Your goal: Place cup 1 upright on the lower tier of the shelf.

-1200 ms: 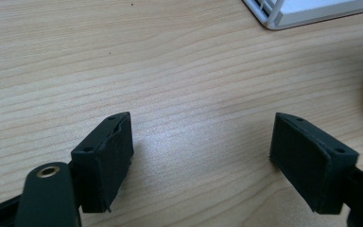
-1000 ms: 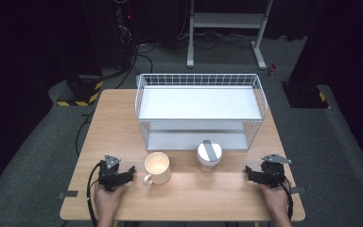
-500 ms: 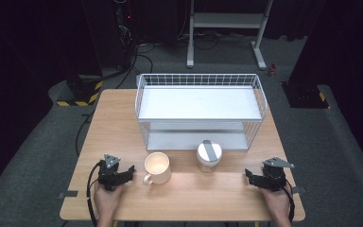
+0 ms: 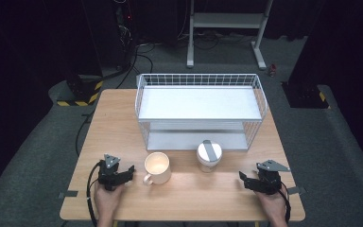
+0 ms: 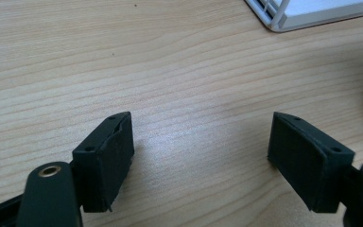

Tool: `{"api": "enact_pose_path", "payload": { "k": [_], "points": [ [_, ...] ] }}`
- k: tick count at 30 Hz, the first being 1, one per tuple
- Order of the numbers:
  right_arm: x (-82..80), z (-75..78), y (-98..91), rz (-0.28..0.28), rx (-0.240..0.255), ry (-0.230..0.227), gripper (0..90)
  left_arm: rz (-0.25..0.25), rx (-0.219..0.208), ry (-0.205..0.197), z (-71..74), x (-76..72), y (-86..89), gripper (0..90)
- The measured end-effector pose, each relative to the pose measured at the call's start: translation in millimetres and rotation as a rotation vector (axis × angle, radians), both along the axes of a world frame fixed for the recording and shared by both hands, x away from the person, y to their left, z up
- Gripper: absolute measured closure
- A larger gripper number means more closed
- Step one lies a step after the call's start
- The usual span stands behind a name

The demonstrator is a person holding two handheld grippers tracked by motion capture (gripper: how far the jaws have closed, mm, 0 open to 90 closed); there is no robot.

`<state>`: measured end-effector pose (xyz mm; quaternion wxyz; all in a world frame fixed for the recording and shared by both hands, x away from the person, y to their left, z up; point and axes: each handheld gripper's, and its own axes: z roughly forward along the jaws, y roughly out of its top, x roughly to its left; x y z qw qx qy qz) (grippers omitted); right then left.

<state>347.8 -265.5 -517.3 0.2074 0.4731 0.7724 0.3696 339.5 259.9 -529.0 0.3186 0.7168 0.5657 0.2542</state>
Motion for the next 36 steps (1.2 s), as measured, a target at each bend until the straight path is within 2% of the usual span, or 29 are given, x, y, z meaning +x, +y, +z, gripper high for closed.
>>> {"api": "enact_pose_path", "payload": {
  "k": [8, 18, 21, 25, 30, 36],
  "points": [
    [-3.7, 1.1, 8.4, 0.033, 0.013, -0.001, 17.6, 0.0, 0.002, 0.002, 0.0, 0.0, -0.4, 22.4],
    [-6.3, 4.3, 23.1, 0.102, 0.03, -0.015, 16.8, -0.013, -0.002, 0.011, -0.1, 1.2, -0.7, 19.2],
    [-7.3, 4.7, 29.0, 0.122, 0.009, -0.03, 16.7, -0.015, 0.001, 0.011, -0.1, 1.2, -1.0, 18.8],
    [-5.8, 3.6, 34.8, 0.14, 0.007, -0.023, 16.0, -0.015, 0.003, 0.012, -0.2, 1.2, -1.2, 18.3],
    [-5.3, 6.2, 40.9, 0.156, 0.026, -0.02, 15.3, -0.016, 0.007, 0.015, -0.2, 1.6, -1.3, 16.3],
    [-4.4, 7.0, 46.9, 0.179, 0.026, -0.029, 14.7, -0.014, 0.001, 0.016, -0.5, 1.6, -1.9, 15.5]
  ]
}}
